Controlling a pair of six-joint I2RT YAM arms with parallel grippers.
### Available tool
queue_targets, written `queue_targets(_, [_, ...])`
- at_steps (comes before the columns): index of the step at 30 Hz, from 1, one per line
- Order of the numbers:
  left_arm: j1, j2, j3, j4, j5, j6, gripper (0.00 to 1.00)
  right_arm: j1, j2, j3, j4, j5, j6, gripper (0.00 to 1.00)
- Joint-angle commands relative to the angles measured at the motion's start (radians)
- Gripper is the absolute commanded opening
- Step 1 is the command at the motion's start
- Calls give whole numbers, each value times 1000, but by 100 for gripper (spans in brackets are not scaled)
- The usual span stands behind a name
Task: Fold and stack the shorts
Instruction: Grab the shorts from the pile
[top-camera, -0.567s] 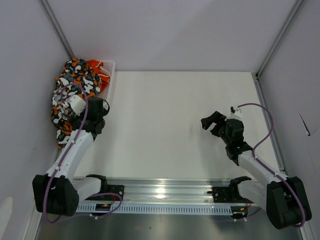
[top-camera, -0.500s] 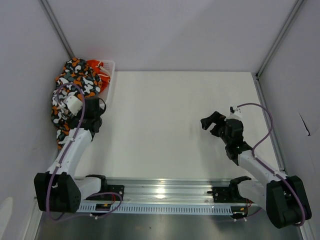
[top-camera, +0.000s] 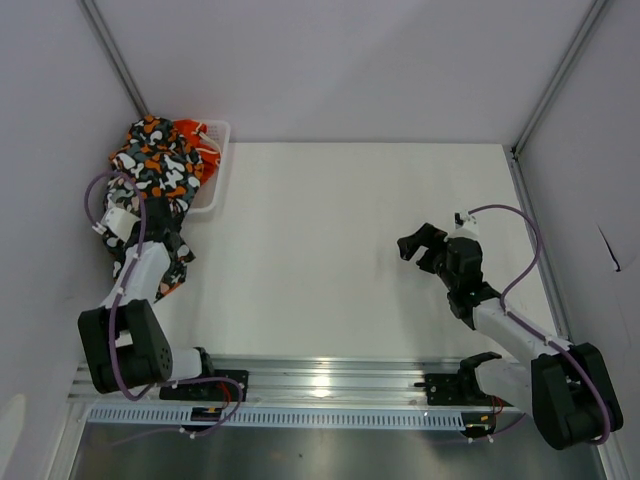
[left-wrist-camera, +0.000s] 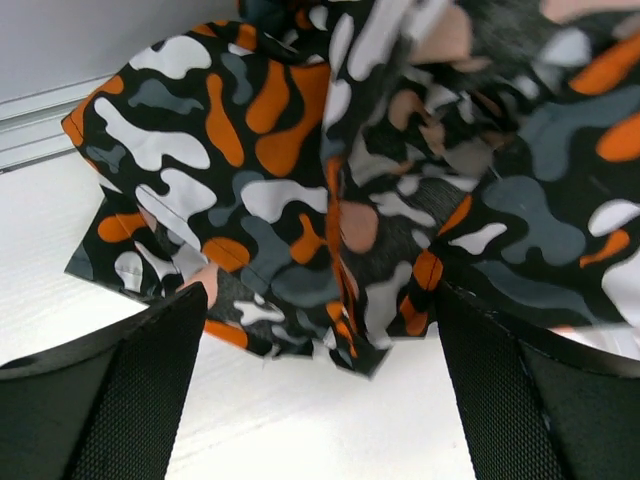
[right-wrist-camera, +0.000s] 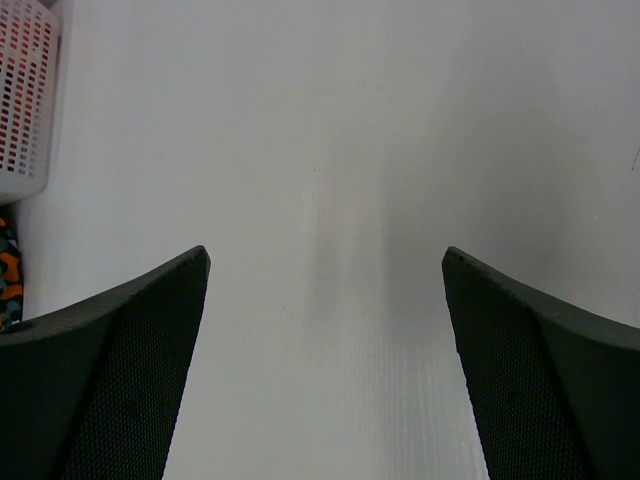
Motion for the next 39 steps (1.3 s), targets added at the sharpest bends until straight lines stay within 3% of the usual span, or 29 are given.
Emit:
queue_targets(1, [56, 55, 13, 55, 64, -29, 93, 8, 18, 4, 54, 23, -24, 100])
queue_targets(2, [58, 63, 22, 61, 66, -29, 90, 11, 22, 6, 57, 26, -25, 99])
queue_targets(6, [58, 62, -7, 113, 71, -13, 61, 11, 25, 4, 57, 38, -32, 99])
queue_targets(7, [58, 54, -12, 139, 68, -11, 49, 11, 26, 6, 58, 37, -30, 100])
queue_targets(9, [58, 48, -27, 151, 64, -11, 39, 12, 26, 6, 55, 34, -32, 100])
queue_targets(13, [58, 46, -13, 150, 51, -5, 6, 12, 22, 6, 54, 32, -30, 100])
queue_targets(15, [56, 29, -16, 176, 80, 50, 0, 11, 25, 6, 58, 25, -30, 99])
queue_targets(19, [-20, -76, -78, 284, 83, 124, 0, 12, 40, 12, 66, 6, -24, 99])
queue_targets(24, [-127, -289, -93, 295, -2, 118, 0, 12, 49, 23, 61, -5, -22, 99])
queue_targets(30, [-250, -412, 104, 145, -8, 136, 0, 14, 45, 24, 60, -15, -24, 99])
queue_targets(33, [-304, -465, 177, 104, 41, 136, 0, 14, 46, 29, 58, -15, -24, 99])
queue_targets(39, [-376, -561, 230, 65, 276, 129, 0, 14, 45, 39, 45, -45, -27, 99])
